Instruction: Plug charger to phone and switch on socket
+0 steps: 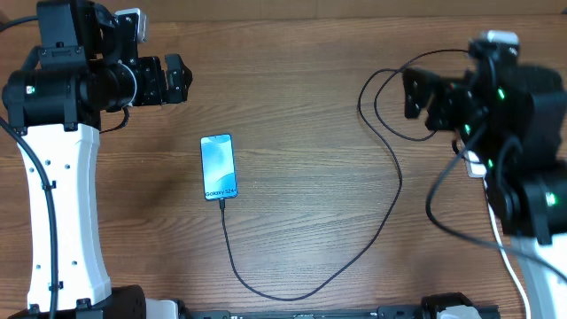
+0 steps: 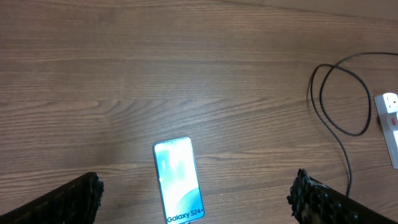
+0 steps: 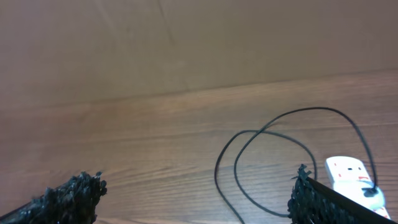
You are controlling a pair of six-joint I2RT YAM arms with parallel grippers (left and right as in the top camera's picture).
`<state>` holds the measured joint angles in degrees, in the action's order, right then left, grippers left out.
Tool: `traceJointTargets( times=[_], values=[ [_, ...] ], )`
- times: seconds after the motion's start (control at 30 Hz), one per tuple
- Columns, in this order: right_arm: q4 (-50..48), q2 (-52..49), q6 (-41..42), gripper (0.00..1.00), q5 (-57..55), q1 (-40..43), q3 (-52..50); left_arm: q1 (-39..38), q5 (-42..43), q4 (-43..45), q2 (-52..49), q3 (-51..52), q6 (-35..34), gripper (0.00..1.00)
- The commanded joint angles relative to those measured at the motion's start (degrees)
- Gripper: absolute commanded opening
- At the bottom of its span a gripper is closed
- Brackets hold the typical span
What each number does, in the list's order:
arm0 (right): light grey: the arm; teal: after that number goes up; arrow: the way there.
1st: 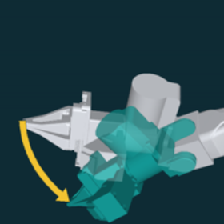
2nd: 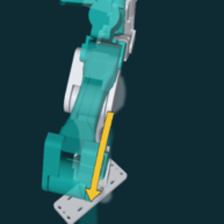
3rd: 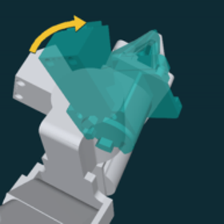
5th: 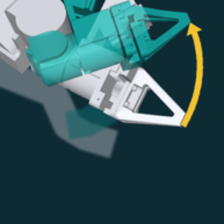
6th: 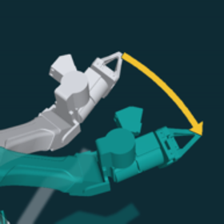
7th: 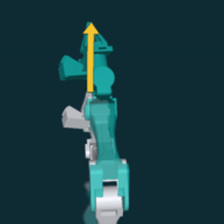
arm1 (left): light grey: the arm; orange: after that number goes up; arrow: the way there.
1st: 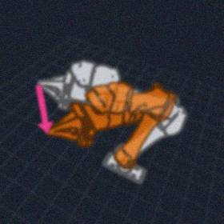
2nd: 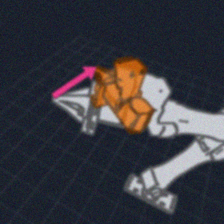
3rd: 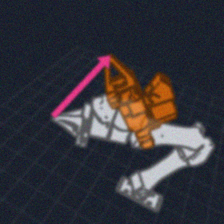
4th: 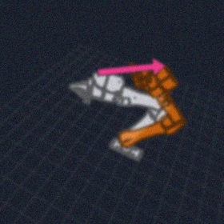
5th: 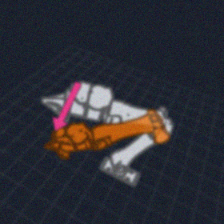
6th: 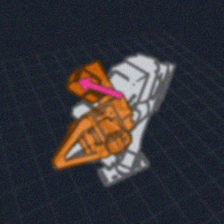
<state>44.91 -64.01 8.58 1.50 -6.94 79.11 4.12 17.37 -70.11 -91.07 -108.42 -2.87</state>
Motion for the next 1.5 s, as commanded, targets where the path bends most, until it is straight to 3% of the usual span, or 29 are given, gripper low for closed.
traceJointTargets(
  times=[0.0,0.33,0.73,1.0,1.47],
  values=[
    [-3.1,5.7,-1.0,1.00,1.9,1.8,-5.8,0.1,0.4,0.0,0.1,-0.4,0.1,1.00],
    [-23.0,27.0,-1.0,1.00,9.0,10.2,-34.2,0.1,0.4,0.0,0.1,-0.4,0.1,1.00],
    [-43.8,48.4,-0.9,1.00,9.4,10.5,-64.4,0.1,0.4,0.0,0.1,-0.4,0.1,1.00],
    [-46.6,57.3,-1.0,1.00,9.7,10.4,-73.3,0.1,0.4,0.0,0.1,-0.4,0.1,1.00],
    [-44.1,63.9,-1.0,1.00,8.7,8.5,-78.7,0.1,0.4,0.0,0.0,-0.4,0.1,1.00]
  ],
)
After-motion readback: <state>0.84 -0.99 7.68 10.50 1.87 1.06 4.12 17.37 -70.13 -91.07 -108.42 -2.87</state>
